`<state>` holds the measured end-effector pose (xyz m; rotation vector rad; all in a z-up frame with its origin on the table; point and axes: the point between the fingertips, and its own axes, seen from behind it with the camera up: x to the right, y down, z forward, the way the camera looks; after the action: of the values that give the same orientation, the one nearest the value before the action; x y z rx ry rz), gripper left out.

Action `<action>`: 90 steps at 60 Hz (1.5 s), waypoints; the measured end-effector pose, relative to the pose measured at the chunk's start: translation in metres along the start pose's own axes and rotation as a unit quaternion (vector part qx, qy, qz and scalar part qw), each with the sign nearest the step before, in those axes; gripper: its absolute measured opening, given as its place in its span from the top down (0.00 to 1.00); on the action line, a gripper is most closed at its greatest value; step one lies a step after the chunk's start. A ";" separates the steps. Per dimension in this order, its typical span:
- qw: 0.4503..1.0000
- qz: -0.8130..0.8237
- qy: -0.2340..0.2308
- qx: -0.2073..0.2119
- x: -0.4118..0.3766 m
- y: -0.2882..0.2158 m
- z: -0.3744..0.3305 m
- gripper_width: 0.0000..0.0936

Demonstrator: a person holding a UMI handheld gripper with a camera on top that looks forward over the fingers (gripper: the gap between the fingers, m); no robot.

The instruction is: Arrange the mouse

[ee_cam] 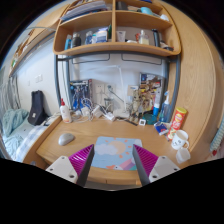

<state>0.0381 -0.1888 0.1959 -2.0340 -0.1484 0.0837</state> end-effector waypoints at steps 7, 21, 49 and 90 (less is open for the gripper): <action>1.000 0.005 -0.021 -0.014 -0.036 0.025 0.020 0.18; 0.996 0.002 -0.069 -0.062 -0.144 0.078 0.068 0.18; 0.992 0.028 -0.059 -0.106 -0.287 0.099 0.212 0.18; 0.993 -0.016 -0.023 -0.115 -0.335 0.073 0.320 0.43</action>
<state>-0.3279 0.0141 -0.0156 -2.2598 -0.2274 0.0973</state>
